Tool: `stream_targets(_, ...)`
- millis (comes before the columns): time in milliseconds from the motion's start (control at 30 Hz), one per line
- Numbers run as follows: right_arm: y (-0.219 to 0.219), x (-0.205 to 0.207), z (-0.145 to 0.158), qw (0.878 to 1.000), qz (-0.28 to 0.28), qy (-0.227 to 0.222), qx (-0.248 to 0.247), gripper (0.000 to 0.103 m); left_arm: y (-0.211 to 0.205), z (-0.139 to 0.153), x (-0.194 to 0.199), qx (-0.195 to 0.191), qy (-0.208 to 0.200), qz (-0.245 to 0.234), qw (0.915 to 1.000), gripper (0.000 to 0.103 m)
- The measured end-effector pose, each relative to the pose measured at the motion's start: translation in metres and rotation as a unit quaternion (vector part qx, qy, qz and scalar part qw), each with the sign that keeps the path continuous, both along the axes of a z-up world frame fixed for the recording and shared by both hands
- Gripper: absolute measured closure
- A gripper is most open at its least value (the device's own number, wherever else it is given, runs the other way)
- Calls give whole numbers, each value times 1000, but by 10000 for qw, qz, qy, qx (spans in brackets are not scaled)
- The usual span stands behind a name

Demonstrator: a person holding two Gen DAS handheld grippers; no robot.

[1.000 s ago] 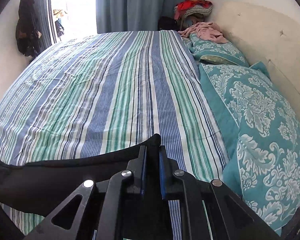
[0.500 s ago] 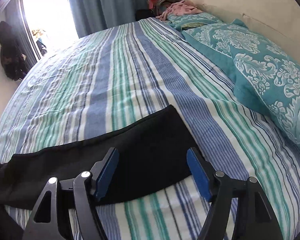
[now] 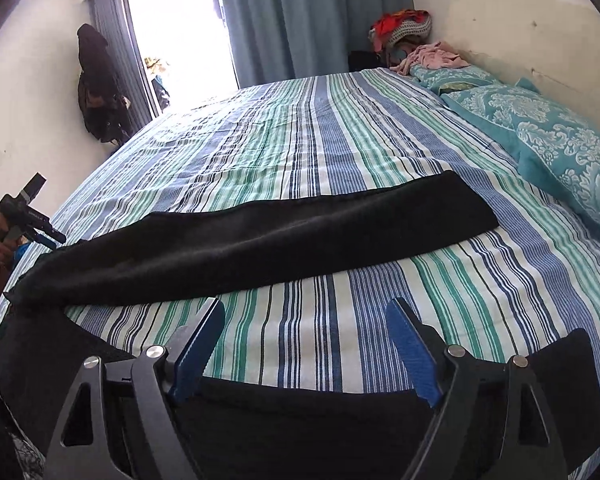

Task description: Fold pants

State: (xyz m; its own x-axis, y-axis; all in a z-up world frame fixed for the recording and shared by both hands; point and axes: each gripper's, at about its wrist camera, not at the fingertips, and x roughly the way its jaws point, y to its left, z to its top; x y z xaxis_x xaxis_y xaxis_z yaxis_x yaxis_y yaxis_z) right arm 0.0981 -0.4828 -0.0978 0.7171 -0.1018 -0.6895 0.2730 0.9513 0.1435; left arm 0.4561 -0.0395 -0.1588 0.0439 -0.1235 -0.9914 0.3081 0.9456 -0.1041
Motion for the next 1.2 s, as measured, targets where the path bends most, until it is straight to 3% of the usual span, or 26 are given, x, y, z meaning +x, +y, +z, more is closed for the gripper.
stream_targets(200, 13, 16, -16, 9995, 258, 133, 93, 21, 4, -28, 1, 377, 280, -480, 9977, 23)
stream_targets(300, 16, 13, -12, 9996, 268, 44, -61, 21, 4, -29, -1, 282, 223, -616, 9975, 25)
stream_targets(333, 15, 13, -11, 9997, 237, 43, -66, 21, 5, -28, -1, 230, 205, -609, 9977, 40)
stream_targets(367, 14, 13, -12, 9998, 196, 54, -66, 21, 7, -27, -2, 216, 149, -593, 9979, 49)
stream_targets(433, 12, 13, -12, 9999, 127, 61, -76, 21, 12, -20, 2, 367, -5, -540, 9979, 91)
stream_targets(467, 11, 13, -11, 9999, 103, 41, -96, 21, 13, -19, 1, 370, -11, -490, 9981, 98)
stream_targets(533, 10, 13, -9, 9999, 89, -4, -142, 21, 12, -13, -5, 526, -174, -426, 9976, 101)
stream_targets(600, 10, 14, -9, 9998, 83, -13, -165, 21, 3, -5, -15, 940, -576, -364, 9932, 102)
stream_targets(667, 10, 14, -8, 9998, 74, -8, -159, 21, -4, 6, -21, 1316, -1088, -114, 9852, 102)
stream_targets(733, 10, 13, -8, 9998, 75, -21, -157, 21, -5, 15, -17, 1627, -1690, 213, 9719, 103)
stream_targets(767, 10, 13, -8, 9998, 73, -32, -166, 21, 0, 18, -10, 1890, -1929, 434, 9619, 103)
stream_targets(800, 10, 13, -7, 9998, 72, -43, -173, 21, 7, 17, -2, 2018, -1984, 635, 9570, 103)
stream_targets(867, 9, 12, -7, 9998, 65, -51, -174, 21, 27, 12, 11, 1838, -1668, 1008, 9635, 103)
stream_targets(900, 9, 12, -7, 9998, 55, -54, -166, 21, 37, 14, 13, 1573, -1629, 1213, 9664, 103)
stream_targets(967, 6, 10, -7, 9999, 28, -69, -131, 21, 45, 20, 13, 576, -1413, 1321, 9794, 97)
stream_targets(1000, 4, 10, -7, 9999, -2, -80, -106, 21, 46, 22, 11, 159, -1239, 1158, 9854, 85)
stream_targets(1033, 1, 10, -8, 9999, -27, -80, -57, 21, 40, 22, 9, 25, -1144, 884, 9895, 64)
stream_targets(1100, -5, 12, -11, 9999, -75, -58, 83, 20, 15, 22, 1, 253, -1237, 141, 9919, 33)
stream_targets(1200, -8, 15, -17, 9997, -97, 19, 208, 20, -26, 11, -7, 558, -1355, -1061, 9835, 30)
